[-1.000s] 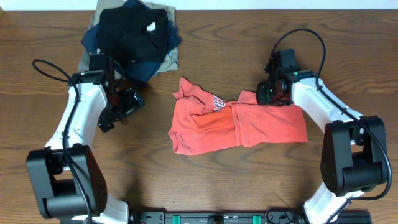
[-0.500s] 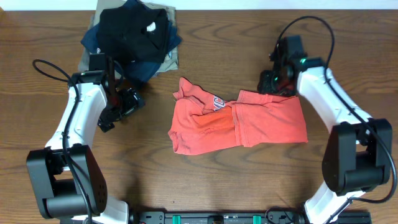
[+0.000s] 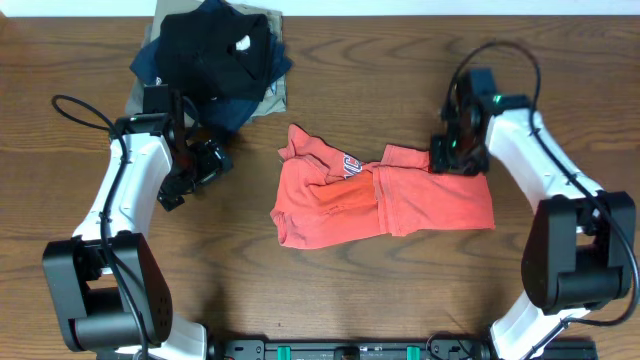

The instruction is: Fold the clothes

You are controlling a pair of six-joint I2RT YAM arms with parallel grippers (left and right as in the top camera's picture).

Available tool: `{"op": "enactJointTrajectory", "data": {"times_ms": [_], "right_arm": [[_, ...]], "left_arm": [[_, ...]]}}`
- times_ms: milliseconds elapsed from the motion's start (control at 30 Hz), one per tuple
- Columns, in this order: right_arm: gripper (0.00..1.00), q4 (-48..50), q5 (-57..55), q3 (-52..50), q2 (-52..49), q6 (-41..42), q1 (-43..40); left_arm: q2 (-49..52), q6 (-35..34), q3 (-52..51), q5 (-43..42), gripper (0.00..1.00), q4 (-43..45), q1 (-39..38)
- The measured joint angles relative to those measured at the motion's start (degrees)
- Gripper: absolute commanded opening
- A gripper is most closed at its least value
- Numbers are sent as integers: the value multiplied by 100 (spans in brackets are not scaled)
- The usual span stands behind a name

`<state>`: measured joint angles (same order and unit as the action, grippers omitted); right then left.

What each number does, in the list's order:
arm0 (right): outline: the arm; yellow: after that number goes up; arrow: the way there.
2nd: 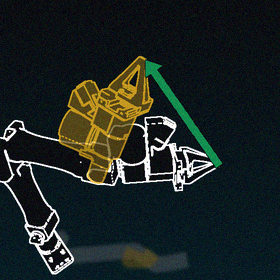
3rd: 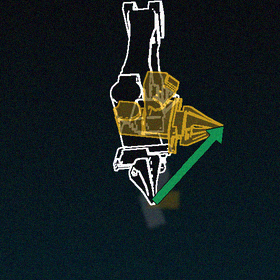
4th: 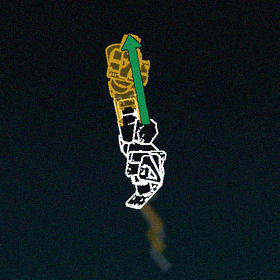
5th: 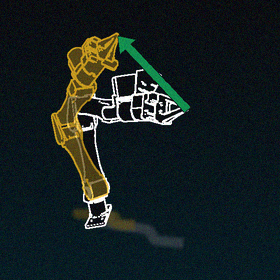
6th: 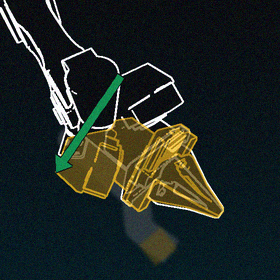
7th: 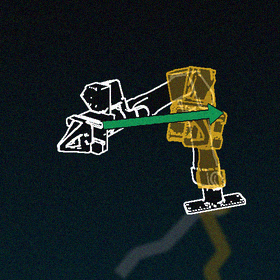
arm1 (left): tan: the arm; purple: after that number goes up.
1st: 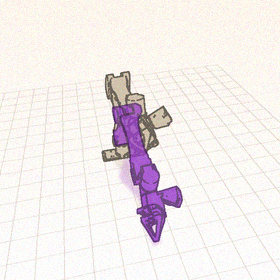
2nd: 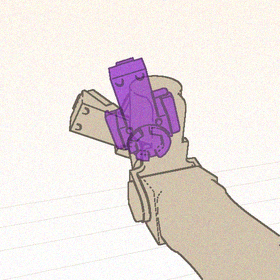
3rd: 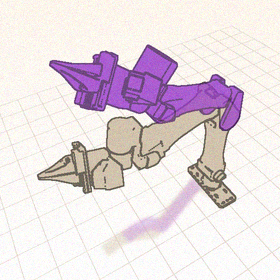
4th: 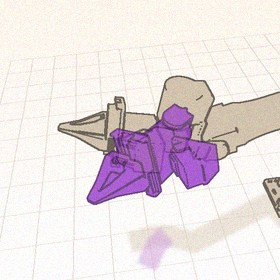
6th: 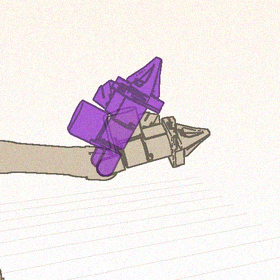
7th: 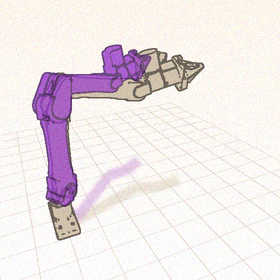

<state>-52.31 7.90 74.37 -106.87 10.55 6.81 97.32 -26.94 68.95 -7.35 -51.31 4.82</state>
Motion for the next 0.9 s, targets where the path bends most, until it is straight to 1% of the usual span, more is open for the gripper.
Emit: {"op": "enactJointTrajectory", "data": {"times_ms": [100, 167, 267, 400, 533, 667, 700, 733, 800, 900], "right_arm": [[33, 850, 2, -629, 0, 59, 0], [33, 1425, 2, -949, 0, 96, 0], [34, 2037, 2, -1088, 46, 142, 0], [35, 2474, 2, -1134, 44, 192, 0], [36, 2590, 0, -1134, 44, 208, 0], [39, 2747, -33, -1139, 44, 216, 0], [42, 2813, -57, -1143, 44, 223, 0], [47, 2870, -92, -1143, 44, 225, 0], [46, 2839, -111, -1134, 44, 260, 0], [43, 2356, -109, -962, 42, 310, 0]], "left_arm": [[2, 0, 0, 0, 98, 15, 0], [2, 0, 0, 0, 98, 15, 0], [2, 0, 0, 0, 98, 15, 0], [4, 0, -4, 0, 98, 15, 0], [4, 0, -4, 0, 98, 15, 0], [4, 0, -4, 0, 98, 20, 0], [4, 0, -4, 0, 98, 28, 0], [4, 0, -4, 0, 98, 31, 0], [4, 0, -4, 0, 98, 31, 0], [4, 0, -11, 0, 98, 39, 0]]}}
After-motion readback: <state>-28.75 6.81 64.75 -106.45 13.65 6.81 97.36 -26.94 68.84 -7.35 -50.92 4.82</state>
